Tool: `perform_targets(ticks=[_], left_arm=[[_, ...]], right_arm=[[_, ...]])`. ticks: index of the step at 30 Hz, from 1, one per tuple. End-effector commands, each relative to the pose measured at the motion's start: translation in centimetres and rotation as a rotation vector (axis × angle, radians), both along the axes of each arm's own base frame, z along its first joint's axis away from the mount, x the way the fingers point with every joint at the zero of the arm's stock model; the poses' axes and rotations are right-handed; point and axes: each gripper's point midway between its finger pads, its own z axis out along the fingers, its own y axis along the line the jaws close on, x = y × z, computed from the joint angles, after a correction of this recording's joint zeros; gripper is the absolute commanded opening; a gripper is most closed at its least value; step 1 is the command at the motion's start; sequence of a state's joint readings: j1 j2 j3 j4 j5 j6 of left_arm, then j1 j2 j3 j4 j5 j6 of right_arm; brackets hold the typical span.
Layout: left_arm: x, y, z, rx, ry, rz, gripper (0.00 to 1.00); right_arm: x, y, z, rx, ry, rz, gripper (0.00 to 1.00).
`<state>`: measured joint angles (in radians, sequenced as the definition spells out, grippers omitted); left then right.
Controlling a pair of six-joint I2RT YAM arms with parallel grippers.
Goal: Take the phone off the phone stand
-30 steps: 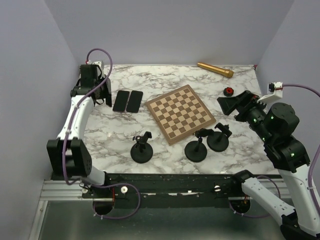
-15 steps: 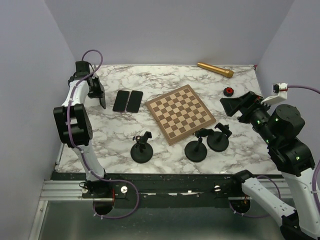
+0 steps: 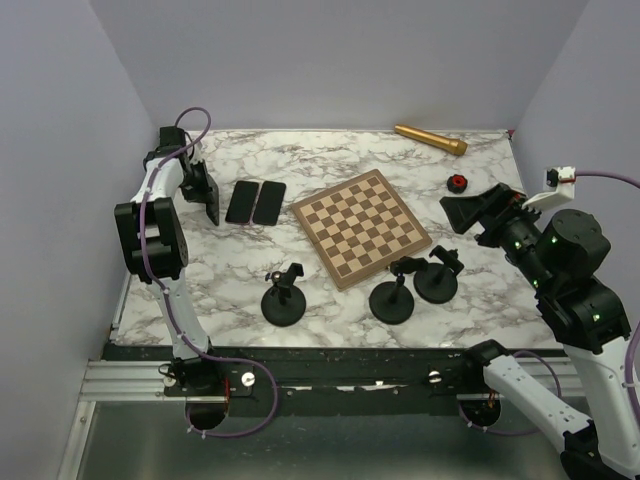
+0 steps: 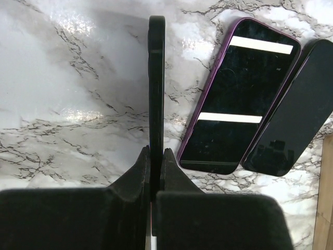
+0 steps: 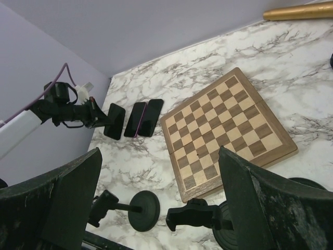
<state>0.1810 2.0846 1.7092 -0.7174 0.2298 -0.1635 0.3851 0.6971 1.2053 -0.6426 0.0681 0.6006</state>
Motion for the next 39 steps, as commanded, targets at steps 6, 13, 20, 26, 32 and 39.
perform_targets(ticks=[6, 13, 20, 26, 32, 39], left_arm=[[0.2, -0.9, 1.0, -0.016, -0.003, -0.029, 0.13], [-0.1, -1.0, 0.9, -0.028, 0.017, -0.005, 0.32], [-0.4, 0.1, 0.6, 0.024, 0.040, 0.043, 0.45], [-0.5, 1.3, 2.9, 0.089, -0.016, 0.114, 0.63], [-0.9, 1.9, 6.4, 0.122, -0.089, 0.148, 0.81], [-1.9, -0.7, 14.3, 0.051, -0.293, 0.128, 0.91]], right_arm=[[-0.1, 1.1, -0.6, 0.018, 0.019, 0.049, 1.00], [0.1, 1.5, -1.3, 0.034, 0.034, 0.060, 1.00], [-0.1, 1.0, -0.4, 0.027, 0.014, 0.046, 1.00], [0.3, 0.6, -2.3, -0.007, 0.070, 0.018, 1.00], [0.9, 0.5, -2.3, -0.029, 0.074, 0.005, 1.00], [2.1, 0.1, -2.4, -0.076, 0.077, -0.031, 1.00]])
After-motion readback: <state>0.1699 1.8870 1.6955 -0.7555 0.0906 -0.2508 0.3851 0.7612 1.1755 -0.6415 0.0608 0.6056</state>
